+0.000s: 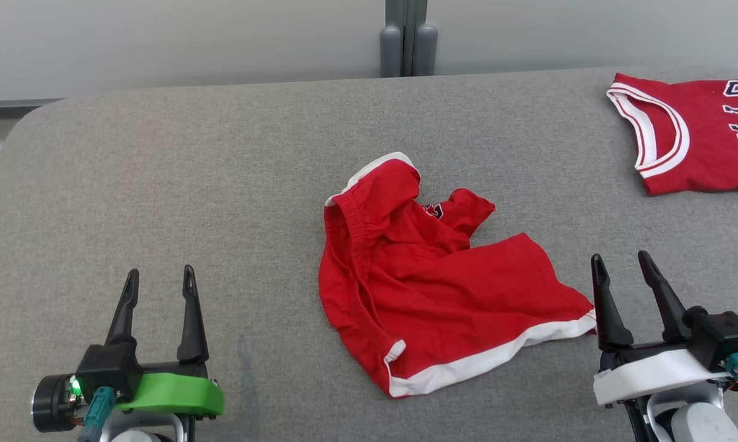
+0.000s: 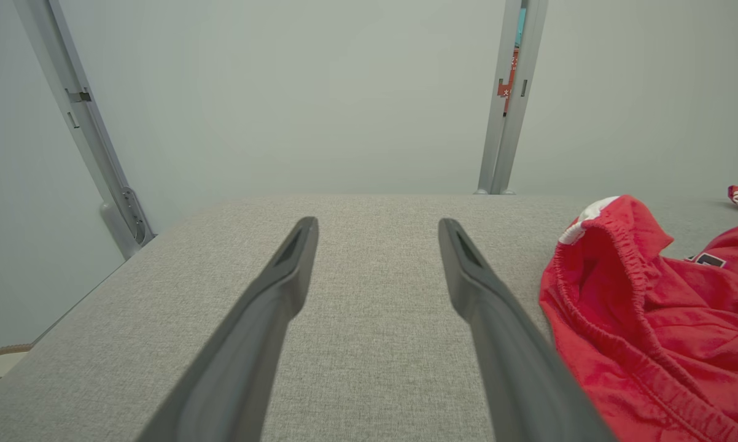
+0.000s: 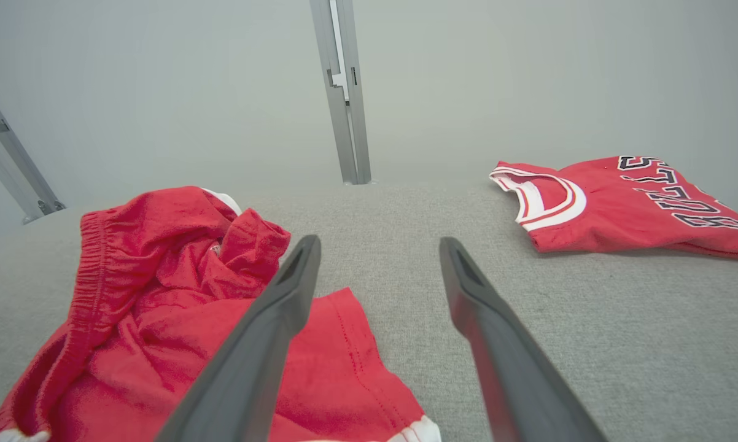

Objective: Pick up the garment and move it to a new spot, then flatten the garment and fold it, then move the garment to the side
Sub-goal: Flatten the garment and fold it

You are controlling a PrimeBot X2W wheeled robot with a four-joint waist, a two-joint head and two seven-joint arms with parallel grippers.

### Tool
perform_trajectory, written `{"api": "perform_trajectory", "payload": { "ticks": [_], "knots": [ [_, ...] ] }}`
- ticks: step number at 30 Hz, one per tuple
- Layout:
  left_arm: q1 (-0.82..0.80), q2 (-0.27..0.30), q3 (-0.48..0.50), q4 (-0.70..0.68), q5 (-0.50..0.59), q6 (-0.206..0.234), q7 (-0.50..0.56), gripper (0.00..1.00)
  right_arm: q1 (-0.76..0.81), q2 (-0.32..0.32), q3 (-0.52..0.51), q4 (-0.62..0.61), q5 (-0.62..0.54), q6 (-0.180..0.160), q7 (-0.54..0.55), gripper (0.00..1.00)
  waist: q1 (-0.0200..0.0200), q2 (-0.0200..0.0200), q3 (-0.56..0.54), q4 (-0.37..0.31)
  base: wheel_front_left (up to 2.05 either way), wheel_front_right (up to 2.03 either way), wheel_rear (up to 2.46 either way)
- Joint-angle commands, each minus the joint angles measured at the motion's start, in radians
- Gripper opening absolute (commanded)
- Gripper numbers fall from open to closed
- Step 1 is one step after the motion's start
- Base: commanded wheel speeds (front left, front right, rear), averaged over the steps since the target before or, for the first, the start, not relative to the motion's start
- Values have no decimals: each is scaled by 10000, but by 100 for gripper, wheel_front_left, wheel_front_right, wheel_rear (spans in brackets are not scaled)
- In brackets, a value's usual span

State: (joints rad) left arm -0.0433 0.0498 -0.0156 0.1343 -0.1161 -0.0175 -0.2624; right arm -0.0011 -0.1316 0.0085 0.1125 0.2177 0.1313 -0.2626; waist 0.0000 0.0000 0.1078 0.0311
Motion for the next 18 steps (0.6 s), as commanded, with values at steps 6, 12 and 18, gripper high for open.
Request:
{"api": "perform_trajectory", "payload": {
  "ticks": [6, 12, 18],
  "knots": [
    [187, 19, 43, -103, 65, -10, -25, 100, 602, 543, -223, -1356, -246, -12, -20, 100, 0, 0, -14, -23, 0, 0, 0],
    [27, 17, -118, -63, 282, -96, -25, 100, 678, 698, -11, -1299, -286, -12, -23, 100, 0, 0, 118, -94, 0, 0, 0],
    [-647, 12, -1681, 221, 964, -690, -25, 100, 314, 400, 140, -803, -371, -12, -22, 100, 0, 0, 197, -248, 0, 0, 0]
  ]
}}
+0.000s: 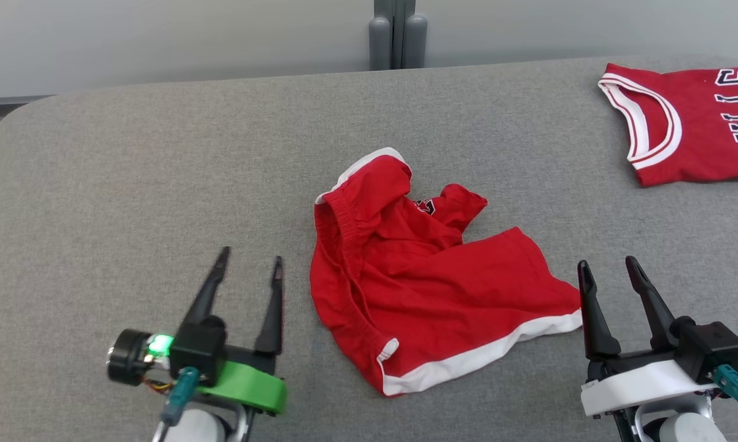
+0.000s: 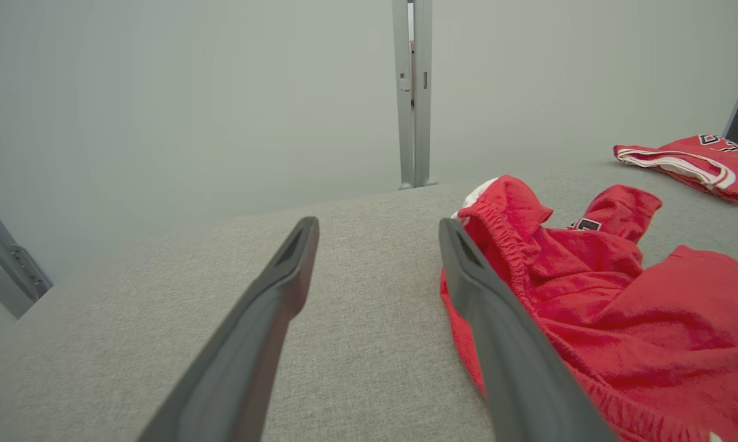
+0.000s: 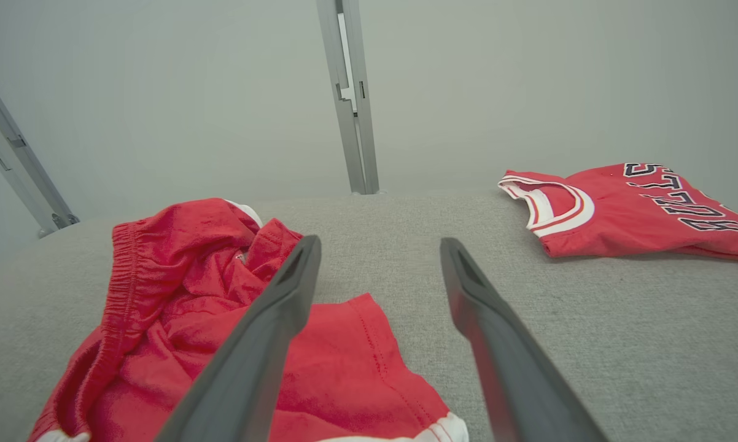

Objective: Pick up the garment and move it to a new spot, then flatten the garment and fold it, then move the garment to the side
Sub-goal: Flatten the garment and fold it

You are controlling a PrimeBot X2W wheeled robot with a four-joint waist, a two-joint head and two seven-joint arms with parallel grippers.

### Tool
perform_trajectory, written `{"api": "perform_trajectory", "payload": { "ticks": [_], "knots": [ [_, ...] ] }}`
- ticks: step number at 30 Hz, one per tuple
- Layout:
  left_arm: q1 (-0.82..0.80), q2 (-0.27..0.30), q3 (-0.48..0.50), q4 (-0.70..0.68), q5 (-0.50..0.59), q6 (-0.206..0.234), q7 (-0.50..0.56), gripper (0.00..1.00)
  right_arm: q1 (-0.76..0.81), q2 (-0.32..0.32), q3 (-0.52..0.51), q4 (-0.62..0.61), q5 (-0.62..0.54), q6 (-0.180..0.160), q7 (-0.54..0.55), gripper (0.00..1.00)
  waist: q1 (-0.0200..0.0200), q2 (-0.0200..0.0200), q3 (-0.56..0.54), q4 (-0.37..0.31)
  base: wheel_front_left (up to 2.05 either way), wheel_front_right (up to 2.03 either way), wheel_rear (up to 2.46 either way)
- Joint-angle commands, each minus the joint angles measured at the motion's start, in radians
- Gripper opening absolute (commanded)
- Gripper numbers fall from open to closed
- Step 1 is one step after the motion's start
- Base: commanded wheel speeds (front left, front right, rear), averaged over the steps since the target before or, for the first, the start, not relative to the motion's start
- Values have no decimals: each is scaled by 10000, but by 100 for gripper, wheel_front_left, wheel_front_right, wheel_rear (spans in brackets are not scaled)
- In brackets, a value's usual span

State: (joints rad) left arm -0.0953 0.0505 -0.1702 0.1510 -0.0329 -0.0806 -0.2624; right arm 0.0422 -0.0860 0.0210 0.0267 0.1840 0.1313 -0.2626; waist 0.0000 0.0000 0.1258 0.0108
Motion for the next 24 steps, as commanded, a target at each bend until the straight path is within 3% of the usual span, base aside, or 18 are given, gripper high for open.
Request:
{"api": "perform_trajectory", "payload": {
  "ticks": [1, 6, 16, 24],
  "knots": [
    [-255, 11, -442, 128, 232, -135, -25, 100, -176, -112, 22, 114, -11, -12, -22, 100, 0, 0, 22, -77, 0, 0, 0],
    [-869, 17, -2423, 1004, 517, -418, -25, 100, -321, -275, 69, 508, 81, -12, -24, 100, 0, 0, 42, -283, 0, 0, 0],
    [-2042, 248, -5405, 3582, -65, -493, 654, 100, -597, -412, 257, 1235, 280, -12, -23, 100, 0, 0, 152, -714, 0, 0, 0],
    [-2236, 567, -5582, 4575, -367, -372, 726, 100, -484, -463, 148, 1461, 330, -12, -25, 100, 0, 0, 99, -733, 0, 0, 0]
  ]
}}
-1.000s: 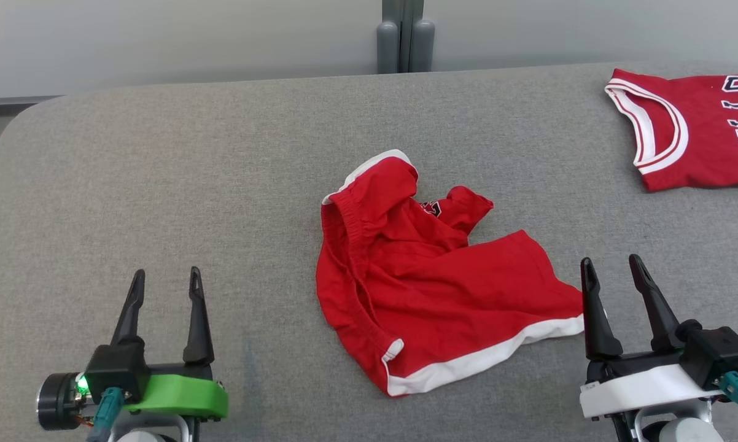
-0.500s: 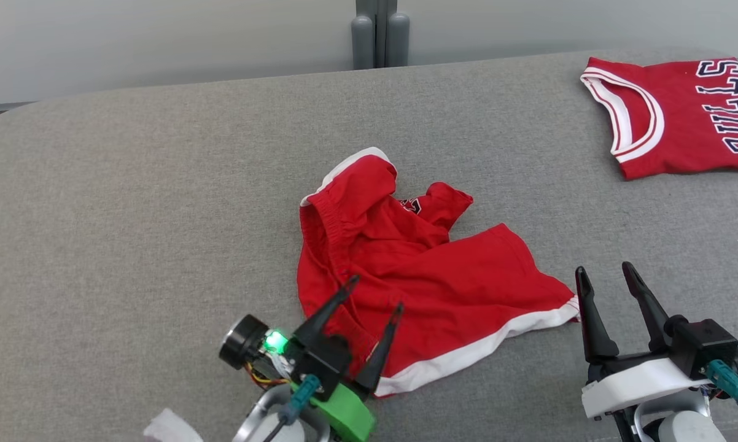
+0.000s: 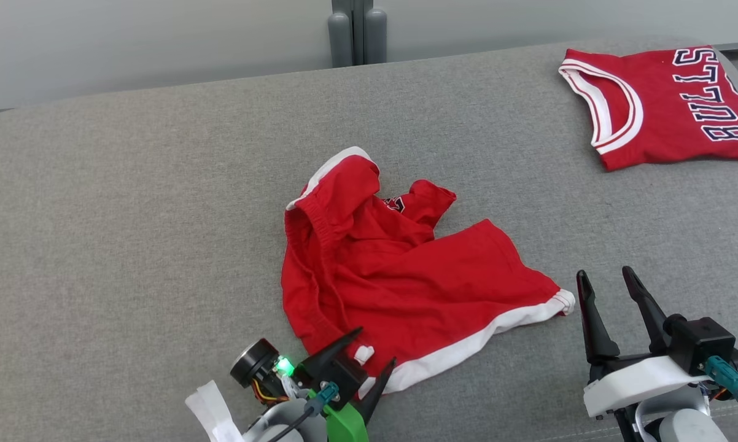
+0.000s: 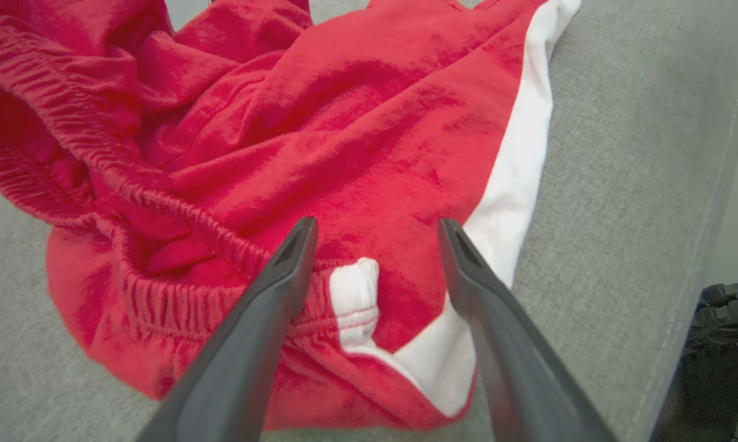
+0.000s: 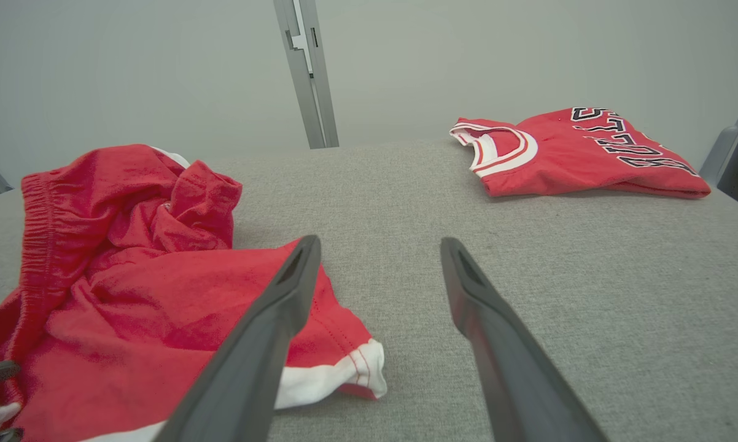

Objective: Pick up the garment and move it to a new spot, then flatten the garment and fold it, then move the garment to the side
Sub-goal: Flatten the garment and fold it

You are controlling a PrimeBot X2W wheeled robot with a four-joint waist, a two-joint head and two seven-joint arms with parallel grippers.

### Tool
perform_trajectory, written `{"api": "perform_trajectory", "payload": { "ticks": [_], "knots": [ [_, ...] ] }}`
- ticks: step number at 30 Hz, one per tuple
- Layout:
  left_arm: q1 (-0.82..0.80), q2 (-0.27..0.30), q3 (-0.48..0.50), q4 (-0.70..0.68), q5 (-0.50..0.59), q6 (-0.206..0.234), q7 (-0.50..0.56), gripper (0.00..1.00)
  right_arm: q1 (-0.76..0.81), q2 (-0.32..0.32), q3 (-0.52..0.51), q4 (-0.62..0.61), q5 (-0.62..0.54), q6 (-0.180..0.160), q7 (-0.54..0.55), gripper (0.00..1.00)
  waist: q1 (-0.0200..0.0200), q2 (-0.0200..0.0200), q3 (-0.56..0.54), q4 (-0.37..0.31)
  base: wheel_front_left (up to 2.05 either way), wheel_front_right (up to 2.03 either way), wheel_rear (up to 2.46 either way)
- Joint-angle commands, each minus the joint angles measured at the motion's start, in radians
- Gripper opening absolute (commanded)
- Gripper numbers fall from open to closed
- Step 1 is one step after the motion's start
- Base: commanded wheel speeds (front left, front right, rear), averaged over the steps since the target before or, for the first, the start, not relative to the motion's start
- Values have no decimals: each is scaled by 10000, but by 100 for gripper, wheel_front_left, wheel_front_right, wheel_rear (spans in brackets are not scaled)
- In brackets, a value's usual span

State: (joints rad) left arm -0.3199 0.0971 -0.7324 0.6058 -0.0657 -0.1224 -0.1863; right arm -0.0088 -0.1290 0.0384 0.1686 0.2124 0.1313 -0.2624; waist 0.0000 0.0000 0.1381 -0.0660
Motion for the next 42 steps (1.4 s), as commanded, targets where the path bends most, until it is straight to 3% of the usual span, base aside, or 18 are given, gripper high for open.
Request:
{"api": "perform_trajectory", "payload": {
  "ticks": [1, 11, 12, 13, 14, 15, 20, 31, 35, 36, 37, 38, 42],
  "knots": [
    [95, 169, 29, 58, -30, 92, -52, 100, 72, -31, -68, 51, 41, -12, -25, 100, 0, 0, -46, 78, 0, 0, 0],
    [234, 383, -180, 139, -54, 163, 289, 100, 8, -72, 69, 162, -30, -12, -25, 100, 0, 0, -176, 373, 0, 0, 0],
    [204, 353, -169, 180, -101, 159, 327, 82, -1, -81, 91, 171, -24, -12, -25, 100, 0, 0, -188, 370, 0, 0, 0],
    [165, 309, -106, 189, -205, 165, 290, 46, -6, -87, 117, 179, -22, -12, -25, 100, 0, 0, -202, 361, 0, 0, 0],
    [131, 282, -60, 186, -283, 171, 243, 27, -15, -89, 129, 180, -17, -12, -25, 100, 0, 0, -211, 356, 0, 0, 0],
    [110, 266, -13, 228, -364, 162, 226, 0, -12, -113, 122, 175, 0, -12, -27, 100, 0, 0, -221, 357, 0, 0, 0],
    [144, 118, 546, 186, -1057, 323, -182, 0, 174, -78, 46, 196, 15, -12, -26, 100, 0, 0, -246, 418, 0, 0, 0],
    [1799, -113, 2696, -1603, -2590, 1734, -789, 0, 301, 120, -103, 334, 26, -12, -26, 100, 0, 0, -91, 919, 0, 0, 0],
    [2773, -246, 3180, -2246, -2794, 1937, -786, 0, 268, 110, -103, 394, 24, -12, -26, 100, 0, 0, -19, 1047, 0, 0, 0],
    [2931, -283, 3318, -2361, -2836, 1985, -789, 25, 245, 102, -97, 415, 25, -12, -26, 100, 0, 0, -11, 1068, 0, 0, 0],
    [3053, -311, 3410, -2440, -2853, 2005, -790, 85, 226, 102, -92, 423, 18, -12, -26, 100, 0, 0, -9, 1083, 0, 0, 0],
    [3176, -344, 3473, -2559, -2836, 1971, -790, 100, 202, 104, -85, 436, 4, -12, -26, 100, 0, 0, -10, 1099, 0, 0, 0],
    [3384, -376, 4030, -3349, -2487, 1977, -793, 100, 149, 69, -114, 468, 42, -12, -26, 100, 0, 0, -73, 1140, 0, 0, 0]
  ]
}}
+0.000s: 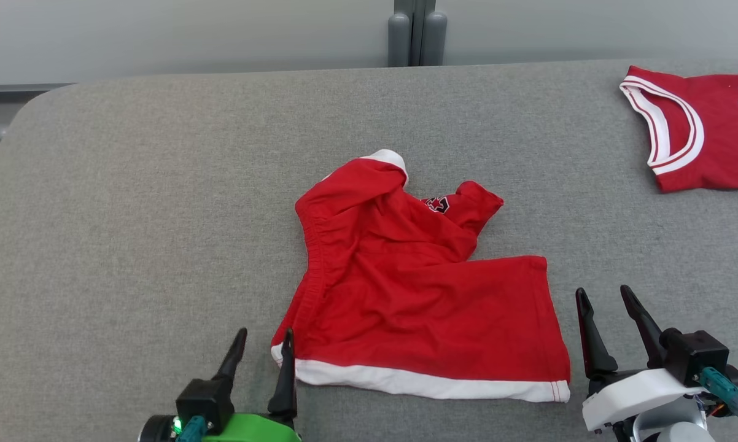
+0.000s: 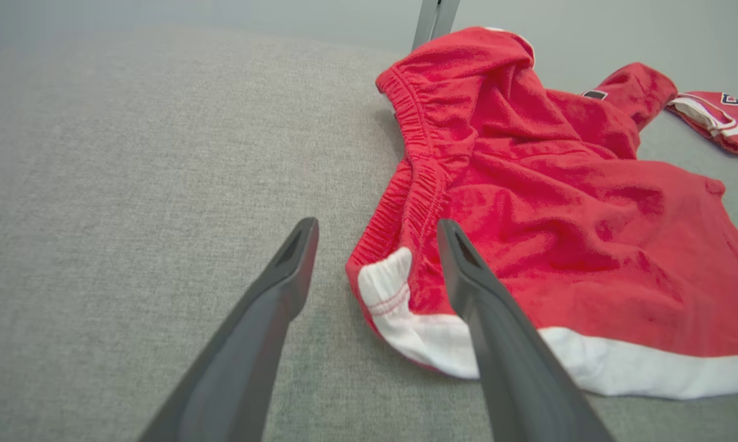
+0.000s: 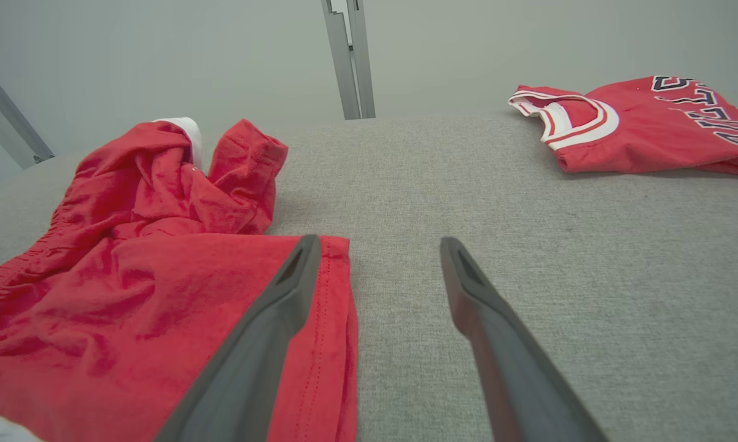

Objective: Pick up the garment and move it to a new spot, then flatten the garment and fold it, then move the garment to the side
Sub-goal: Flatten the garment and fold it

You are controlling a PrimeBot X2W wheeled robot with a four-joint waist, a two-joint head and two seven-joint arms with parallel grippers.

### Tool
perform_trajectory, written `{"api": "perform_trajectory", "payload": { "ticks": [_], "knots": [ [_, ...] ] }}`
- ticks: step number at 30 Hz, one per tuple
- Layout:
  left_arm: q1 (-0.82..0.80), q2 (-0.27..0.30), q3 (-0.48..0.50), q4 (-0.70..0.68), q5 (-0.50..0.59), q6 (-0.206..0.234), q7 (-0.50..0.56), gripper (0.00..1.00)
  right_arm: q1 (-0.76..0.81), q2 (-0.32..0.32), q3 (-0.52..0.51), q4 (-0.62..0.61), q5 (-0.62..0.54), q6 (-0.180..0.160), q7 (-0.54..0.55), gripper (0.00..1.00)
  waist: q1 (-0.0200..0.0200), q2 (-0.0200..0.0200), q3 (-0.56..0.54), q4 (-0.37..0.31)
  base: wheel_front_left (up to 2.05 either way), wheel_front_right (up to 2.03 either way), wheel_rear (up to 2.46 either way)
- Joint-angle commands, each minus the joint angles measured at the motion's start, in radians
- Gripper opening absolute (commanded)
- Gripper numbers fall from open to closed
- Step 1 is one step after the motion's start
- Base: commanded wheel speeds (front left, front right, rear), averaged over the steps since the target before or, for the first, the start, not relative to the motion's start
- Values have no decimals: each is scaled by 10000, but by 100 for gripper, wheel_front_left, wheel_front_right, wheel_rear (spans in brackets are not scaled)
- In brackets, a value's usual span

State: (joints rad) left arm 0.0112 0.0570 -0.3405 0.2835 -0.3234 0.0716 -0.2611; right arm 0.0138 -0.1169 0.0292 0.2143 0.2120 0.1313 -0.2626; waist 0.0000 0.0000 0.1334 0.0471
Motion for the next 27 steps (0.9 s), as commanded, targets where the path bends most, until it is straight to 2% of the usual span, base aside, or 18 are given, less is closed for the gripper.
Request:
{"api": "perform_trajectory", "payload": {
  "ticks": [1, 8, 16, 20, 27],
  "knots": [
    [117, 17, 267, -370, 219, 42, -44, 100, -68, -63, -24, 8, 54, -12, -24, 100, 0, 0, -52, 11, 0, 0, 0],
    [303, 8, 1876, -2117, 1229, -191, -38, 100, 123, -20, -189, -148, 87, -12, -24, 100, 0, 0, -280, -83, 0, 0, 0],
    [751, 64, 3438, -2723, 1915, -529, -37, 100, 464, 177, -493, -827, 144, -12, -25, 100, 0, 0, -537, -227, 0, 0, 0],
    [832, 51, 3785, -2656, 2207, -728, -37, 100, 788, 286, -547, -1315, 122, -12, -24, 100, 0, 0, -582, -252, 0, 0, 0],
    [624, 45, 3915, -2463, 2568, -1070, -37, 100, 1053, 339, -295, -1354, 47, -12, -24, 100, 0, 0, -620, -261, 0, 0, 0]
  ]
}}
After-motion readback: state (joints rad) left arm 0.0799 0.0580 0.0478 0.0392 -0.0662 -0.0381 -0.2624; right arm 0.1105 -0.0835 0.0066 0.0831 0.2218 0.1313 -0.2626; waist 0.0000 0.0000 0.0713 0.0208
